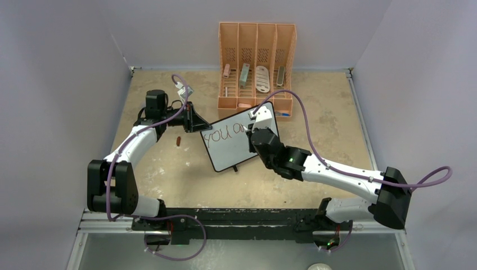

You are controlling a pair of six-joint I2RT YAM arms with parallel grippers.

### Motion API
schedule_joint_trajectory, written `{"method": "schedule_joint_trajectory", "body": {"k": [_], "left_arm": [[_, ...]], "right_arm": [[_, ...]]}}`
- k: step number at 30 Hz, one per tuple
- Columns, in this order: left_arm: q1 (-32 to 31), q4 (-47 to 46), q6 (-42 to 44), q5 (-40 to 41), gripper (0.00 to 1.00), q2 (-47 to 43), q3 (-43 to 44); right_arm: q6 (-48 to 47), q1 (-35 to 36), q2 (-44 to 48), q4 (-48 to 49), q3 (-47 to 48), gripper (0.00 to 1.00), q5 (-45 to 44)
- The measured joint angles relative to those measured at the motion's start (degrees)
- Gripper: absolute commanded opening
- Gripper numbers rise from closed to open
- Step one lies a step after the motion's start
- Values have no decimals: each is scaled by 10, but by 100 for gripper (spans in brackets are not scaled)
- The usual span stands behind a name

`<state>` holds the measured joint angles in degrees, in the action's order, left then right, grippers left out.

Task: Write a sentence on the whiteboard

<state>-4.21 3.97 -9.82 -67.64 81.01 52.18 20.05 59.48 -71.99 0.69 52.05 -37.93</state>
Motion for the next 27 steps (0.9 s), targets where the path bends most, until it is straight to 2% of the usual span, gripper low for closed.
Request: {"method": "schedule_joint_trajectory", "body": {"k": [27], "left_arm": [[0,0,0,2,0,0,0]], "right_arm": [[-7,-13,0,27,1,0,-1]]}}
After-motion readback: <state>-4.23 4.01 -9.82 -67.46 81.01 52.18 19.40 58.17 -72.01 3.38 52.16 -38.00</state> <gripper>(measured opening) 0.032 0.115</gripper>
